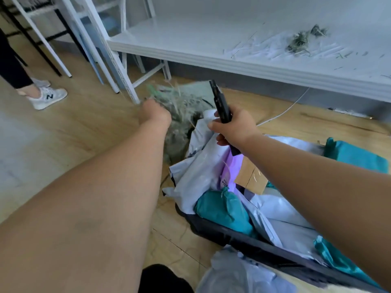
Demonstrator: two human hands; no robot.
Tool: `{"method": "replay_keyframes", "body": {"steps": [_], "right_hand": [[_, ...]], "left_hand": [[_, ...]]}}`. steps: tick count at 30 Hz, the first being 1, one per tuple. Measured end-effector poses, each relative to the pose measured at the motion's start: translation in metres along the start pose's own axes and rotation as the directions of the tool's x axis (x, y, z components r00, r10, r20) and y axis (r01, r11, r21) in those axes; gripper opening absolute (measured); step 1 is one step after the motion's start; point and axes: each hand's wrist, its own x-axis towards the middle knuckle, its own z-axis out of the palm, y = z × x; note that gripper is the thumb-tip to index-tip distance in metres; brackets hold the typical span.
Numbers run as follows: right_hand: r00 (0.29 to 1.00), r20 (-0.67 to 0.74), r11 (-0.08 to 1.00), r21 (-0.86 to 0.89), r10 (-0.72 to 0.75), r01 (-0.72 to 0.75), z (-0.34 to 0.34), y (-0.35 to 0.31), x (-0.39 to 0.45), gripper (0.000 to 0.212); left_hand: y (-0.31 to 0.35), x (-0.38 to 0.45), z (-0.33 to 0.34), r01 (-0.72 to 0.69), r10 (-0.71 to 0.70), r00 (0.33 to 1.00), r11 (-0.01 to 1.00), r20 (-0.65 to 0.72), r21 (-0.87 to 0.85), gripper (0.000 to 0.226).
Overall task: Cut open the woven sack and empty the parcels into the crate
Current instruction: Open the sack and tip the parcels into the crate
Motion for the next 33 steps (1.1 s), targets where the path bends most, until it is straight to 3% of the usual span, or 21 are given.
{"method": "replay_keyframes", "body": {"steps": [3, 7, 10, 13, 15, 18, 20, 23, 26, 29, 31, 33], "right_hand": [[0.998, 0.054, 0.997, -0.078, 0.019, -0.014, 0.007, 0.012, -0.006, 0.028], [0.999, 0.048, 0.951, -0.309, 0.015, 0.001, 0.011, 0.02, -0.012, 0.032], [0.99, 0.114, 0.94, -0.34, 0.085, -0.042, 0.006, 0.017, -0.015, 0.027], [0.965, 0.222, 0.987, -0.109, 0.139, -0.118, -0.004, 0.016, -0.017, 0.029], [0.962, 0.248, 0.984, 0.108, 0.11, -0.141, -0.014, 0.015, -0.018, 0.029], [0.963, 0.263, 0.974, 0.199, 0.055, -0.11, -0.028, 0.009, -0.021, 0.024], [0.962, 0.269, 0.96, 0.256, 0.044, -0.115, -0.041, 0.006, -0.021, 0.022], [0.937, 0.345, 0.926, 0.333, 0.056, -0.178, -0.059, 0.008, -0.024, 0.021], [0.88, 0.461, 0.941, 0.235, 0.112, -0.242, -0.067, 0.024, -0.033, 0.011], [0.831, 0.535, 0.952, 0.147, 0.151, -0.268, -0.068, 0.046, -0.045, 0.018], [0.875, 0.454, 0.937, 0.203, 0.167, -0.284, -0.069, 0.053, -0.048, 0.021], [0.946, 0.254, 0.912, 0.303, 0.2, -0.275, -0.076, 0.052, -0.045, 0.02]], "left_hand": [[-0.008, -0.014, 0.012, 0.036, -0.051, 0.992, 0.991, 0.117, 0.131, 0.035], [-0.003, -0.024, 0.01, 0.02, -0.023, 0.997, 0.999, -0.07, -0.044, 0.024], [-0.003, -0.059, 0.019, -0.09, 0.062, 0.988, 0.976, -0.141, -0.201, 0.018], [-0.011, -0.091, 0.028, -0.253, 0.243, 0.964, 0.962, -0.106, -0.1, 0.023], [-0.02, -0.1, 0.033, -0.433, 0.428, 0.901, 0.892, -0.067, -0.126, 0.03], [-0.028, -0.111, 0.039, -0.537, 0.638, 0.731, 0.757, 0.243, -0.372, 0.041], [-0.027, -0.114, 0.037, -0.541, 0.637, 0.67, 0.77, 0.381, -0.337, 0.026], [-0.021, -0.113, 0.026, -0.459, 0.609, 0.718, 0.778, 0.337, -0.428, 0.019], [-0.015, -0.115, 0.022, -0.236, 0.502, 0.82, 0.733, 0.274, -0.638, 0.027], [-0.013, -0.121, 0.035, -0.131, 0.378, 0.889, 0.751, 0.258, -0.648, 0.032], [-0.013, -0.125, 0.04, -0.139, 0.344, 0.903, 0.802, 0.258, -0.581, 0.031], [-0.011, -0.131, 0.042, -0.198, 0.384, 0.867, 0.85, 0.317, -0.489, 0.027]]}}
